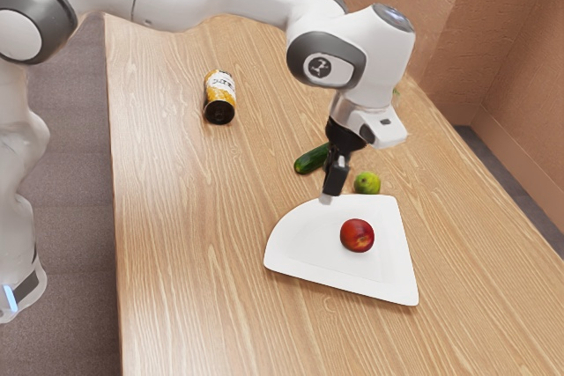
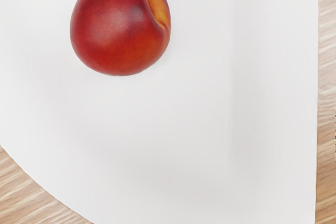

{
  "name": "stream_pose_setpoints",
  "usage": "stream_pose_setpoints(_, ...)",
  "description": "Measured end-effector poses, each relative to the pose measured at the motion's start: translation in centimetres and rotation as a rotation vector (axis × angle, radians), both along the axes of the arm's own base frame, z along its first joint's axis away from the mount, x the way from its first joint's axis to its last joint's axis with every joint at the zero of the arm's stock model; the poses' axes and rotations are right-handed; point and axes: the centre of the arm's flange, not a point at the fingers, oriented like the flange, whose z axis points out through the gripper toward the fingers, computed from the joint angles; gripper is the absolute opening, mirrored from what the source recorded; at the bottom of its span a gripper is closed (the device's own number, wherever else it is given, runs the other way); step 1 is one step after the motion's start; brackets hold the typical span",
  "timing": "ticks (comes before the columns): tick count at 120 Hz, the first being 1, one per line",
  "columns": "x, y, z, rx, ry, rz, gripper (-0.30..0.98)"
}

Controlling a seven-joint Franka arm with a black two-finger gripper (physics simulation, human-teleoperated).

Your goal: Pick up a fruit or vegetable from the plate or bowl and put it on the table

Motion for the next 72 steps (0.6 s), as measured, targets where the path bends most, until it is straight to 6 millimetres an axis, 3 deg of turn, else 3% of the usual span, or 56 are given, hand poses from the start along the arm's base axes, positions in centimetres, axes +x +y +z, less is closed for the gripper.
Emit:
stream_pose_setpoints(40, 1.6, -1.9, -1.5, -0.131, -0.134, -0.039, 0.69)
stream_pose_setpoints(56, 2.0, -0.8, -2.2, -0.143, -0.143, -0.027, 0.69)
stream_pose_setpoints(72, 4.4, 2.4, -3.1, -0.136, -0.153, 0.020, 0.69)
